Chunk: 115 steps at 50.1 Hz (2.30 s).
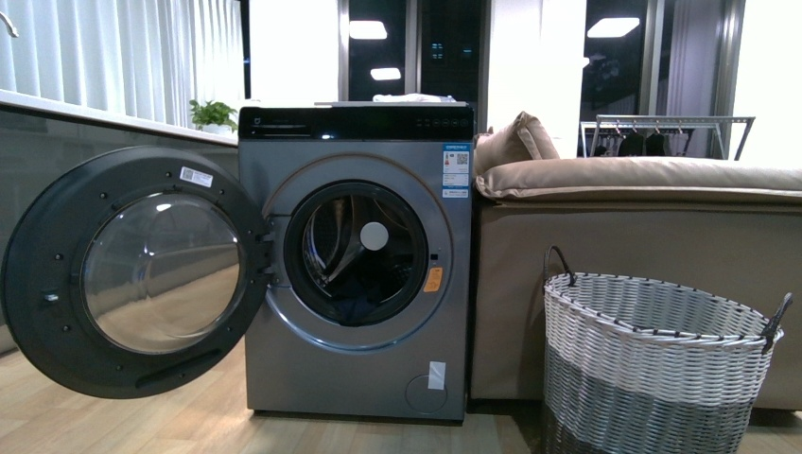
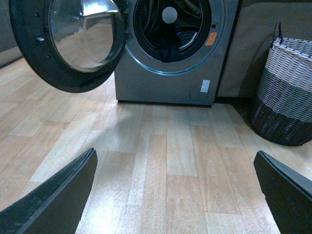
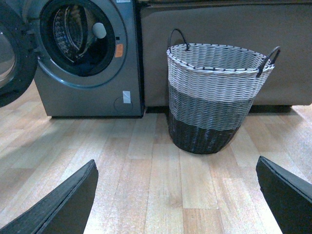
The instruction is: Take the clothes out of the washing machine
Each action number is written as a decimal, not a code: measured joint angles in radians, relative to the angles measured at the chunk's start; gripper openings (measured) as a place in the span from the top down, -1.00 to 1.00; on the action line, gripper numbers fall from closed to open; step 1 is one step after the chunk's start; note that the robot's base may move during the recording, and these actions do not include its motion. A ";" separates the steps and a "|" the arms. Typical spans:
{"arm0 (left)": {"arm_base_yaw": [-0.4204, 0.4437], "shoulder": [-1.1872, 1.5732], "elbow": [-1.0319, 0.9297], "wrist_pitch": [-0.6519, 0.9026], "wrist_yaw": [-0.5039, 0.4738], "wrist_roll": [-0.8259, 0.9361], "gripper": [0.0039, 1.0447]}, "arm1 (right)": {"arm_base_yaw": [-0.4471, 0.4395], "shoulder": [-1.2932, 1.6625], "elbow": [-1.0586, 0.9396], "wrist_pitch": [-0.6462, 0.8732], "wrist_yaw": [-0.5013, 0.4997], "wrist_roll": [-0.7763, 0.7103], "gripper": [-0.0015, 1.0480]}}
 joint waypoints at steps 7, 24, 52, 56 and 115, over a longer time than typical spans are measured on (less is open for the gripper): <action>0.000 0.000 0.000 0.000 0.000 0.000 -0.88 | 0.000 0.000 0.000 0.000 0.000 0.000 -0.85; 0.000 -0.001 0.000 0.000 0.000 0.000 -0.88 | 0.000 0.000 0.000 0.000 0.000 0.000 -0.85; 0.000 0.001 0.000 0.000 0.000 0.000 -0.88 | 0.000 0.000 0.000 0.000 0.000 0.000 -0.85; 0.000 0.000 0.000 0.000 0.001 0.000 -0.88 | 0.000 0.000 0.000 0.000 -0.001 0.000 -0.85; 0.000 0.001 0.000 -0.001 0.002 0.000 -0.88 | 0.000 0.000 0.000 0.000 0.001 0.000 -0.85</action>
